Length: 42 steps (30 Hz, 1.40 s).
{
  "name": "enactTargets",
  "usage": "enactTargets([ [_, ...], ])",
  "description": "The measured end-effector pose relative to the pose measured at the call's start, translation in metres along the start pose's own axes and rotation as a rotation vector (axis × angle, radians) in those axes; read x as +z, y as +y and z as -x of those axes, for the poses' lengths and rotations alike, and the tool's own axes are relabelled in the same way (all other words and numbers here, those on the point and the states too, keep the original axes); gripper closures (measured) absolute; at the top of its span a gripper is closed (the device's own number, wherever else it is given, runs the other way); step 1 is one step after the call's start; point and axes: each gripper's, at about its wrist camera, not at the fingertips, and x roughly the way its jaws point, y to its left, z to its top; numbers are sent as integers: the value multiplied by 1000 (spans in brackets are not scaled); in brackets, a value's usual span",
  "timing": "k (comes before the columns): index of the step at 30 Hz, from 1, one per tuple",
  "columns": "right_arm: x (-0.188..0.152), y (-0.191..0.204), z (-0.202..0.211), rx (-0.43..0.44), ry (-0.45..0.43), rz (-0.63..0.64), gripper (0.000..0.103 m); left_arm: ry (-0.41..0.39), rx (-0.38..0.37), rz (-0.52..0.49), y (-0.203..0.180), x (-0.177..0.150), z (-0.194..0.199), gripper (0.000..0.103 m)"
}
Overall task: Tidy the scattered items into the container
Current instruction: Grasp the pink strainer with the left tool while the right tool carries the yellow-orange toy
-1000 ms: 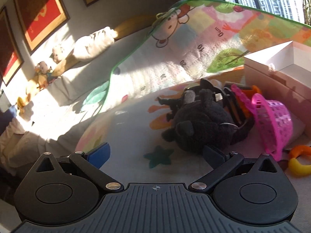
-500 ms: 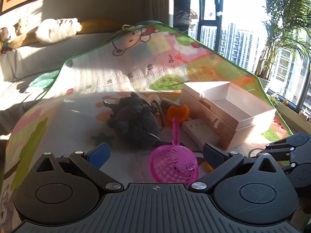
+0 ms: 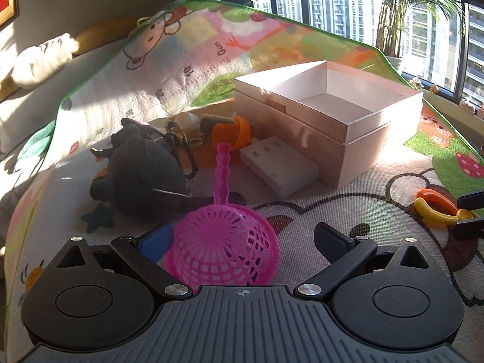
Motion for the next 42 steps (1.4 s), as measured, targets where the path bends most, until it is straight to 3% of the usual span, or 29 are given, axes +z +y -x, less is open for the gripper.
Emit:
enactTargets([
  [1,0,1,0,-3,-6,5,57,3,-7,-5,-3,0,1,24],
  [4,5,3,-5,-22,-30,22,49,2,-19,10,-3,-4,5,24],
  [9,15,6,-23,-18,6,33,49,-12,-70,23,-13,-14,29,24],
  [12,12,12,-19,-24,10,76,61,-30,-125,9,-28,-22,52,24],
  [20,1,10,15,-44,-12,74,61,-22,-236,-65,-73,-41,81,24],
  [23,-2,11,29,-54,-32,79,61,8,-245,-83,-84,-45,76,24],
  [26,-3,10,41,-71,-53,81,61,31,-240,-90,-89,-49,70,13],
  [28,-5,9,45,-73,-58,74,61,34,-239,-84,-91,-50,67,12],
  [31,-7,8,49,-74,-59,68,61,17,-219,-82,-92,-50,64,17],
  [32,-7,8,49,-75,-60,66,61,9,-208,-85,-93,-50,64,24],
  [34,-7,7,53,-76,-67,62,61,5,-200,-84,-92,-48,66,25],
  [37,-6,2,61,-78,-82,49,61,-27,-197,-97,-91,-44,77,25],
  [42,1,-11,74,-64,-88,7,61,-145,-191,-174,-98,-25,113,26],
])
